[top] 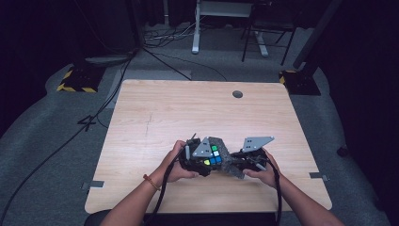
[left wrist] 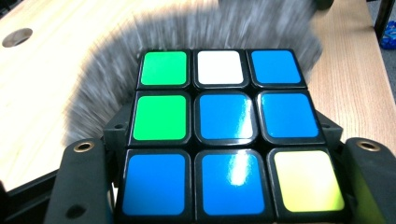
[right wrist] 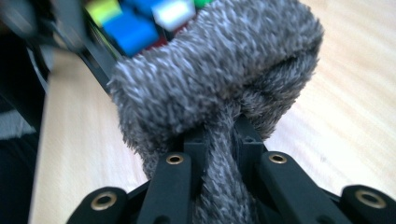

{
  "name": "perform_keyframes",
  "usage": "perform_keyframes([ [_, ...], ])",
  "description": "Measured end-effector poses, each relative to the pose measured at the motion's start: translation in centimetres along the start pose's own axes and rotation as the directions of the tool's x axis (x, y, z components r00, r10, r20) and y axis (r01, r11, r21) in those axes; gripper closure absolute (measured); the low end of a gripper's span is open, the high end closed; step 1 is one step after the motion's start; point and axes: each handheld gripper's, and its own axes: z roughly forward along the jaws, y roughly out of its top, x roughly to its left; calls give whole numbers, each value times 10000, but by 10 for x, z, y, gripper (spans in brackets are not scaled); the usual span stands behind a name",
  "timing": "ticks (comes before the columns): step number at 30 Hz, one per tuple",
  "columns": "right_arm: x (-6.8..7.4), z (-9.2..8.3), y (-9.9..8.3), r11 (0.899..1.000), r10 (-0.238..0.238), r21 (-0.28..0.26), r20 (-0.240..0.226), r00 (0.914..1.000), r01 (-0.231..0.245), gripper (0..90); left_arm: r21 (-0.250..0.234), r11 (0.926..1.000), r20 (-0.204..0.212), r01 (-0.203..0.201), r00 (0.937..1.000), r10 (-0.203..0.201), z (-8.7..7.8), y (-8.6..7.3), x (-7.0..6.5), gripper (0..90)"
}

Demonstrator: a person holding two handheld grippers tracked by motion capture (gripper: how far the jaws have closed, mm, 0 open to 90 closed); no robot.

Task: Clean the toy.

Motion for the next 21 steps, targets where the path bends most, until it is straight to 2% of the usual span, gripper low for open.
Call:
perform_keyframes([
  [2, -1, 7, -4, 9991, 14, 430, -6, 10000, -13, 797, -96, 10000, 29, 9, 10000, -8, -2, 0, 1, 334],
  [4, -1, 5, -2, 9996, 9, 281, -26, 10000, -8, 797, -112, 9999, 24, 6, 10000, -6, -2, 0, 2, 334],
  [9, 4, -13, 8, 9967, -206, -784, -43, 9998, 202, 796, 124, 9999, 138, 40, 9999, -41, 3, -1, 0, 334],
  [11, 7, -18, 11, 9940, -353, -1039, 45, 9994, 355, 796, 73, 10000, 201, 23, 9998, -24, 4, 0, -1, 334],
  [13, 6, -21, 11, 9919, -296, -1238, 14, 9996, 296, 796, 84, 10000, 263, 10, 9997, -12, 4, 1, -2, 334],
  [15, 5, -20, 11, 9936, -287, -1090, 74, 9996, 293, 797, 284, 9996, 165, -50, 9999, 45, 5, 2, -4, 334],
  [18, 5, -13, 10, 9980, -394, -492, 216, 9990, 404, 796, 318, 9994, 280, -124, 9995, 115, 6, 2, -4, 334],
  [21, 2, -4, 5, 9993, -316, 182, 171, 9994, 313, 796, 147, 9998, 247, -145, 9996, 142, 3, 3, -4, 334],
])
